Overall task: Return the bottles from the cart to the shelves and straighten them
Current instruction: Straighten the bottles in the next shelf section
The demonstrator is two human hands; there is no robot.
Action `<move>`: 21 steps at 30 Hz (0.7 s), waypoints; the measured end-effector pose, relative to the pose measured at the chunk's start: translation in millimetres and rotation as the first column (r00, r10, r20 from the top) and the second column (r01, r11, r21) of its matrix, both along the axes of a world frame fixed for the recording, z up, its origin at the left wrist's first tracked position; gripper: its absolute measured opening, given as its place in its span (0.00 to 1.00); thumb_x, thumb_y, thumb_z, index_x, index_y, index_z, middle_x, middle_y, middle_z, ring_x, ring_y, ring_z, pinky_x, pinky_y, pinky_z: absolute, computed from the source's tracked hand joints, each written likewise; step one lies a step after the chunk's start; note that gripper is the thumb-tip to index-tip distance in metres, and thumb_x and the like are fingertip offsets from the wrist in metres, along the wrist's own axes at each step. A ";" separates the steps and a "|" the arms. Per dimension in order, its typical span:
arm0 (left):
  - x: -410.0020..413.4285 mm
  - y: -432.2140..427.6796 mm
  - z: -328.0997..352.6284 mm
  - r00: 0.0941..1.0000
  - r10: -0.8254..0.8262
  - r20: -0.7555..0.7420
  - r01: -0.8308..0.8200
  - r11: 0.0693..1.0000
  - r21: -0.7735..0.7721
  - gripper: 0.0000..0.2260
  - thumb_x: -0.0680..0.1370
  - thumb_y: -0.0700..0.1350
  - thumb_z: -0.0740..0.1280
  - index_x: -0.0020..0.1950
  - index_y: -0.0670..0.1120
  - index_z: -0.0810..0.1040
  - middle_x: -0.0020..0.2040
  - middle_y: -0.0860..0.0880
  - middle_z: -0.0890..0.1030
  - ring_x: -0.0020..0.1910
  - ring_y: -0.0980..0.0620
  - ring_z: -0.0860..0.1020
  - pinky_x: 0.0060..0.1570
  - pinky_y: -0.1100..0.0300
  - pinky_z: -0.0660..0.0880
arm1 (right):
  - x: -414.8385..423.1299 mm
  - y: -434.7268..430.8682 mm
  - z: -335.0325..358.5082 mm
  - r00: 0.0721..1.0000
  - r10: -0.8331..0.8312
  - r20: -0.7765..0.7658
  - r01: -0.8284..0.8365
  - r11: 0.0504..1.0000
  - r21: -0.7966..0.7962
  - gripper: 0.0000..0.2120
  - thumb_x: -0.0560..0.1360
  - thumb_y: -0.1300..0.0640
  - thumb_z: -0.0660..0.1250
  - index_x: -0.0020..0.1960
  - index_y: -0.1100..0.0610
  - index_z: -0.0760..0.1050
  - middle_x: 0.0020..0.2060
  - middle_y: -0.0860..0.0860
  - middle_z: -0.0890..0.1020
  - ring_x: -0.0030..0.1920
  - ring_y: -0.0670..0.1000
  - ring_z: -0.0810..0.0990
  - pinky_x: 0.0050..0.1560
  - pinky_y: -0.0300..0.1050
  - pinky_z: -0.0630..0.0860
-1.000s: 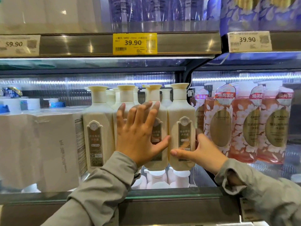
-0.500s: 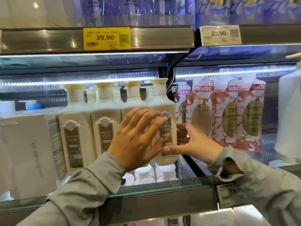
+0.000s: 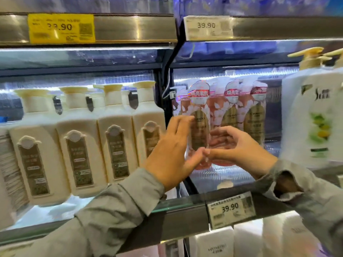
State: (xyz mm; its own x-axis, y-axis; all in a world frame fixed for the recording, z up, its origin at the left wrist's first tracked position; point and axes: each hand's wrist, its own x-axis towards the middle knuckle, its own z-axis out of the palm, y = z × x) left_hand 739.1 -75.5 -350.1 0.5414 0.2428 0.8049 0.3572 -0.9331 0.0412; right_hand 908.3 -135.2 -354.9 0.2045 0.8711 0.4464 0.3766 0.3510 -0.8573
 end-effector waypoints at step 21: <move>76.8 47.4 2.8 0.904 0.168 0.392 0.195 0.654 -0.731 0.46 0.67 0.49 0.77 0.74 0.43 0.51 0.67 0.41 0.71 0.64 0.43 0.73 0.65 0.46 0.69 | 77.8 20.6 7.1 0.665 -0.726 0.175 0.583 0.651 0.486 0.27 0.66 0.55 0.77 0.57 0.61 0.66 0.55 0.57 0.68 0.57 0.57 0.67 0.53 0.38 0.60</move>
State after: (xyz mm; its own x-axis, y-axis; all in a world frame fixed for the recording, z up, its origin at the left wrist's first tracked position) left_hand 815.8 -28.1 -347.3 0.2320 0.8435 0.4846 0.1252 -0.5199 0.8450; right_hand 986.1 -114.6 -347.8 0.4356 0.3204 0.8412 0.8553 0.1441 -0.4977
